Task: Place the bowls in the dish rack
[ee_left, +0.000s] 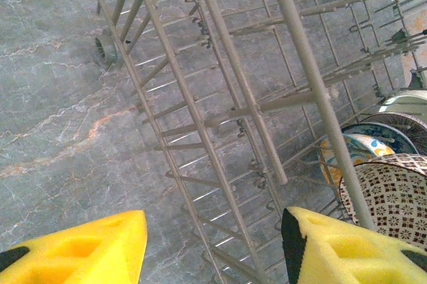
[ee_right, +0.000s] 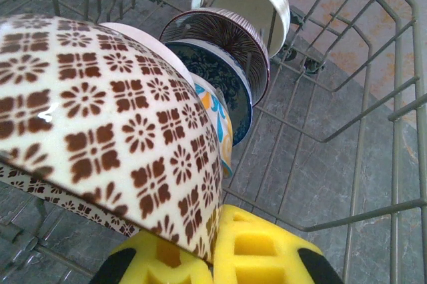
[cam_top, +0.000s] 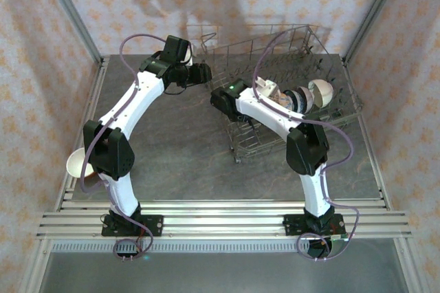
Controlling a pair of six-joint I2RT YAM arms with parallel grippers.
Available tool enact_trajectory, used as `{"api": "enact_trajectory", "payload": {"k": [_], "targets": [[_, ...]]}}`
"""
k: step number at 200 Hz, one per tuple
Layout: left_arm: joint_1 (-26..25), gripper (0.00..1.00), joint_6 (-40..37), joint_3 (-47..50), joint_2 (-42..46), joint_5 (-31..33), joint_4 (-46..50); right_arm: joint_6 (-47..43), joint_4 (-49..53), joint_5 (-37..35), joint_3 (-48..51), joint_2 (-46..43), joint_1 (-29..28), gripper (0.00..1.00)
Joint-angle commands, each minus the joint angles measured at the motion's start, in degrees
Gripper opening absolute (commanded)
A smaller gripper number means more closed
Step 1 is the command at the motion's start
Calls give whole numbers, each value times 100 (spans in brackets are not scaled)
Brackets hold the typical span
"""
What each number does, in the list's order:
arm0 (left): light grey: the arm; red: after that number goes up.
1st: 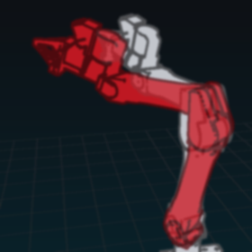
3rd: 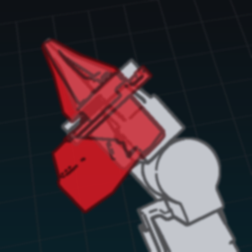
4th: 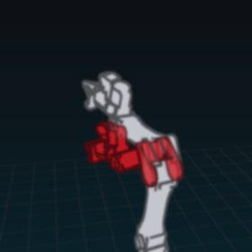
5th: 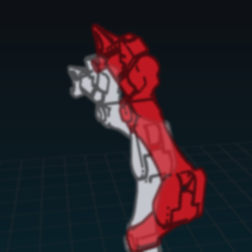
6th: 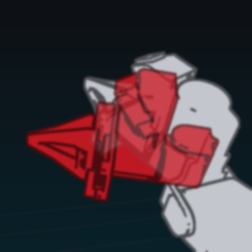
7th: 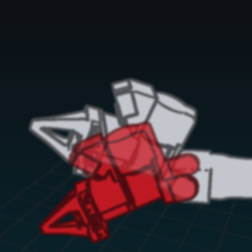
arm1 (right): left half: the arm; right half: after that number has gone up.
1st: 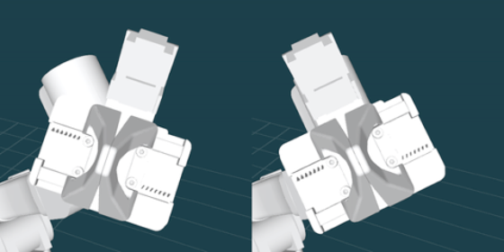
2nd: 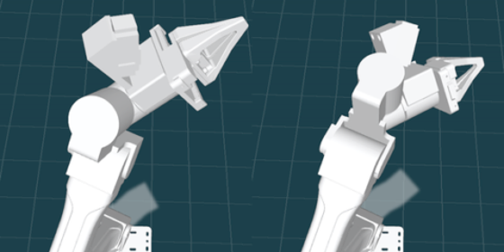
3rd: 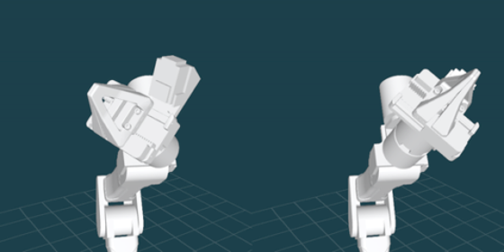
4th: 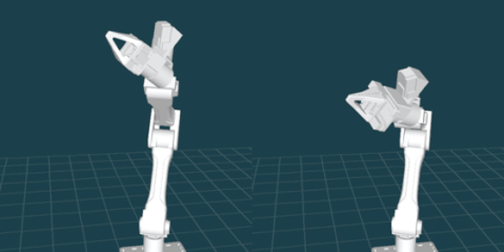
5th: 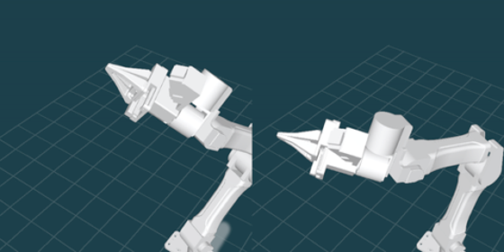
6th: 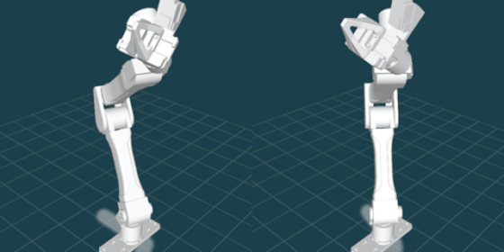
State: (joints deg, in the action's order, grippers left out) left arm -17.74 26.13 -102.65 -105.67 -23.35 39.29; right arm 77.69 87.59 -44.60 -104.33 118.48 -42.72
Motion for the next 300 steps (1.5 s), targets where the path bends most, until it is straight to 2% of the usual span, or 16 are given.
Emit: {"api": "enact_trajectory", "payload": {"k": [1,112,272,300], "targets": [[18,57,33,-47,-129,20,149,312,1435,-75,941,993,-30,0],[10,57,100,-101,-165,2,210,103,1444,-208,994,1102,-52,0],[7,57,123,-109,-164,95,325,53,1449,-422,1618,1370,18,2],[7,57,112,-124,-182,94,343,35,1451,-386,1713,1404,27,9]]}}
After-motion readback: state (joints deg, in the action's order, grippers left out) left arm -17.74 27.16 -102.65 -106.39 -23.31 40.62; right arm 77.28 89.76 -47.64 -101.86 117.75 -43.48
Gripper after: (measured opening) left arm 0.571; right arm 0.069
